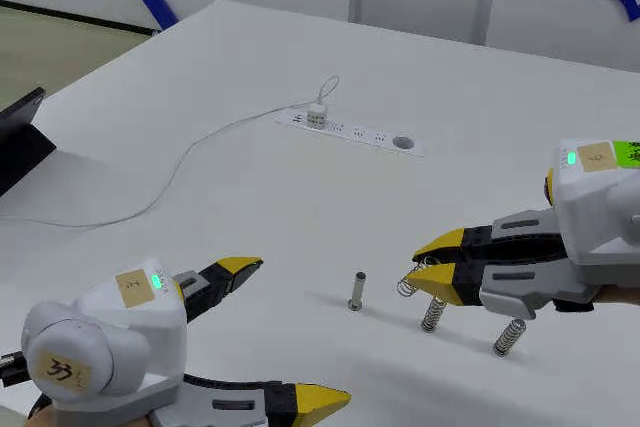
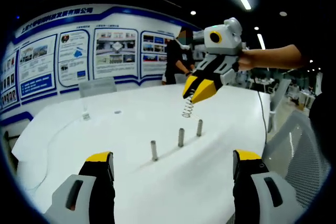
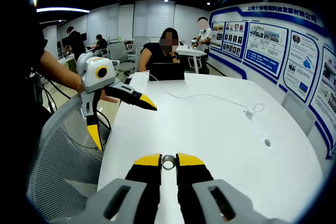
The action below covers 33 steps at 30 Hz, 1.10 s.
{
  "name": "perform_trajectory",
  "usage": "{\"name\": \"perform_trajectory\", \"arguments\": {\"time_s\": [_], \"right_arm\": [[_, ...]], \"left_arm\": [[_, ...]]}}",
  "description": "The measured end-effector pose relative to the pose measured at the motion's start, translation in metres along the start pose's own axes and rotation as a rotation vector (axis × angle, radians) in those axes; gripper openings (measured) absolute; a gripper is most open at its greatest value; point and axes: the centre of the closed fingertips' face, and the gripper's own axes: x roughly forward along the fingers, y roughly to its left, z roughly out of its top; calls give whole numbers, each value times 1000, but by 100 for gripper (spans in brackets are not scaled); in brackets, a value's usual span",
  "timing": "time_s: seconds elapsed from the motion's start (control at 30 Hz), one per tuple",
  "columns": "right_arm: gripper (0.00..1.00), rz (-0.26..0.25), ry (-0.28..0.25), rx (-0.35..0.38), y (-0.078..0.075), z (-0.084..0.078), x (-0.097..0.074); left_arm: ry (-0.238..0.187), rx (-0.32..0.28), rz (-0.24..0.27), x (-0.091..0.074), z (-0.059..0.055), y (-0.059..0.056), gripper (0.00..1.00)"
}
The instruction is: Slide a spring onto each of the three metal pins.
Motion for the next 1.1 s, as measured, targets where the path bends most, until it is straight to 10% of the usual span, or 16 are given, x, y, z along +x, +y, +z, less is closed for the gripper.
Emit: {"name": "perform_trajectory", "arguments": {"time_s": [1.1], "right_arm": [[11,-61,59,150,-44,-13,61]], "left_arm": [[-2,-35,27,-14,-5,1,100]]}}
